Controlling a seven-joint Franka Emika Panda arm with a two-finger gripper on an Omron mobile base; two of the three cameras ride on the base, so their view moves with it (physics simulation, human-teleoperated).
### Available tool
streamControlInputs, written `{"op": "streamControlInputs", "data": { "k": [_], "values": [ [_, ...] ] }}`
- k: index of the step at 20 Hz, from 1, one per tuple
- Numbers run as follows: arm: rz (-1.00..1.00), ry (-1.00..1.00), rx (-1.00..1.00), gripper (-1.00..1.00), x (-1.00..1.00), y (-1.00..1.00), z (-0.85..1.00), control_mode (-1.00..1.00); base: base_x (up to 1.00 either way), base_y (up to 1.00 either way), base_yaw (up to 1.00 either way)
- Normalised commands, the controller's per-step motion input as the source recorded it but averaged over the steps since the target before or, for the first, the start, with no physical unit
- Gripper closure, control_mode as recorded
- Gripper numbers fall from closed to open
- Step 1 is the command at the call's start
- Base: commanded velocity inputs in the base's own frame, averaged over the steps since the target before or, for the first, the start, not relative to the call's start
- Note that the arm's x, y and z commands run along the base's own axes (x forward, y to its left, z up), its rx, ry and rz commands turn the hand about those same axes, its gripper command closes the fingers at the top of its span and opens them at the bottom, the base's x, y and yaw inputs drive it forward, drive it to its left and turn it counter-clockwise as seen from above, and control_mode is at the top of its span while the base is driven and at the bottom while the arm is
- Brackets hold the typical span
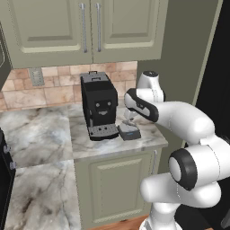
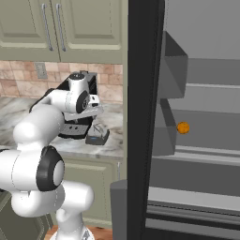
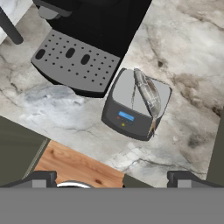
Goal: Take the fish from the fridge and place it on the digital scale on the counter by the fridge. Wait a few seconds for a reading, then move it to the plate on the dining counter.
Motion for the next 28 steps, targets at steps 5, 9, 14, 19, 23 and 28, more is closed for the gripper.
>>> {"op": "streamControlInputs", "data": {
  "k": [5, 9, 14, 19, 23, 28],
  "values": [
    [0.0, 0.0, 0.0, -1.0, 0.0, 0.0, 0.0, -1.0, 0.0, 0.0, 0.0],
    [0.0, 0.0, 0.0, -1.0, 0.0, 0.0, 0.0, -1.0, 0.0, 0.0, 0.0],
    [0.0, 0.0, 0.0, -1.0, 0.0, 0.0, 0.0, -1.0, 0.0, 0.0, 0.0],
    [0.0, 0.0, 0.0, -1.0, 0.0, 0.0, 0.0, -1.0, 0.0, 0.0, 0.0],
    [0.0, 0.0, 0.0, -1.0, 0.0, 0.0, 0.0, -1.0, 0.0, 0.0, 0.0],
    [0.0, 0.0, 0.0, -1.0, 0.0, 0.0, 0.0, -1.0, 0.0, 0.0, 0.0]
  ]
}}
